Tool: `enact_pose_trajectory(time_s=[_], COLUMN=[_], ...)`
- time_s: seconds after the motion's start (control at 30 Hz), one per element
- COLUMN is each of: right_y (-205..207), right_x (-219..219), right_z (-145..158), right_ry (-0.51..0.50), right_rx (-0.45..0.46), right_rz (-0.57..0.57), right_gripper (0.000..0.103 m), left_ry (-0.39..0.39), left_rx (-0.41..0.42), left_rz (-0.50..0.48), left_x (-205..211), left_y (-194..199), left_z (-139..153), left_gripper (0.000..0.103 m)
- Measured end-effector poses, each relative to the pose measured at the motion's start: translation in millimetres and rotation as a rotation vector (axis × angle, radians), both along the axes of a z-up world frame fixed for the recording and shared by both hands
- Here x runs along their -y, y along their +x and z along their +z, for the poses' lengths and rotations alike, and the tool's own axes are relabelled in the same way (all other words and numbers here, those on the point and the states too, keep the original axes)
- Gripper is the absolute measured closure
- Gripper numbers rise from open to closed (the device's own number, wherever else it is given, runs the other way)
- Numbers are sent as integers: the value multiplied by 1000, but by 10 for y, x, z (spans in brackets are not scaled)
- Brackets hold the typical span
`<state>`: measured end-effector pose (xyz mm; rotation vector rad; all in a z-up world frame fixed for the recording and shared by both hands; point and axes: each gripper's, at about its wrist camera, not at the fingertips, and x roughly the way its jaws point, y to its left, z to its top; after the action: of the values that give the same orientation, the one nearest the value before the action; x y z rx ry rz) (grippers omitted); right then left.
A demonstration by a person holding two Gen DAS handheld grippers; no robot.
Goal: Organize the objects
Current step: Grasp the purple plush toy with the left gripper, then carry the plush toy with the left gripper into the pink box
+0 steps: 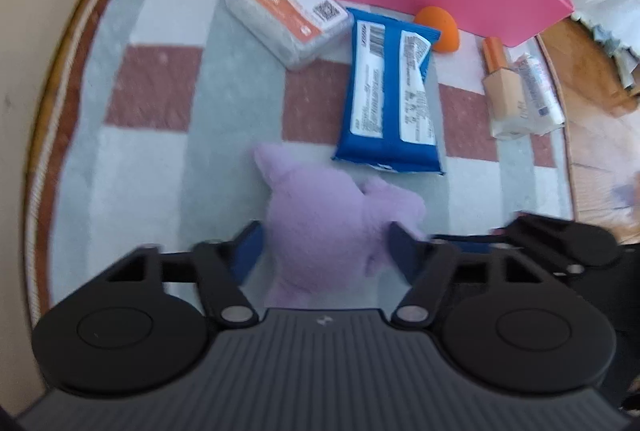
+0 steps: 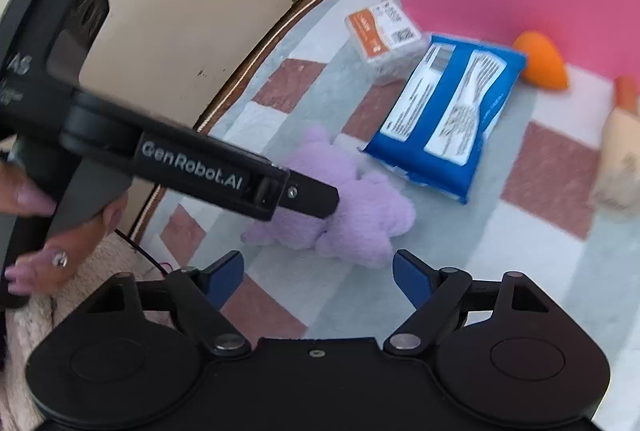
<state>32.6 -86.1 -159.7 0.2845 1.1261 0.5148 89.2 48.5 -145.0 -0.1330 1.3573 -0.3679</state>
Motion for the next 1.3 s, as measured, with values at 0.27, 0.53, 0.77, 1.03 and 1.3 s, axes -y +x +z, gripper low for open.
enact_pose_trajectory(time_s=[0.27, 0.53, 0.77, 1.03, 1.3], right_y=[-58, -106, -270, -441, -408], right_x=[85, 30, -4, 91, 241], right_z=[-76, -69, 191, 726, 1243], right_ry=[-41, -107, -182, -250, -288], right_rx=[24, 86, 164, 291, 433], right_rz=[-41, -51, -21, -15, -43], right_gripper=[44, 59, 60, 59, 59], left_ry=[-25, -29, -34, -88, -134], left_rx=[45, 57, 142, 245, 377], left_rz=[56, 80, 72, 52, 21], left_x=[-67, -30, 78, 169, 261], left_y=[-85, -140, -407, -620, -552], left_z=[-17, -57, 184, 718, 1397], left_gripper=[52, 52, 53, 53, 53])
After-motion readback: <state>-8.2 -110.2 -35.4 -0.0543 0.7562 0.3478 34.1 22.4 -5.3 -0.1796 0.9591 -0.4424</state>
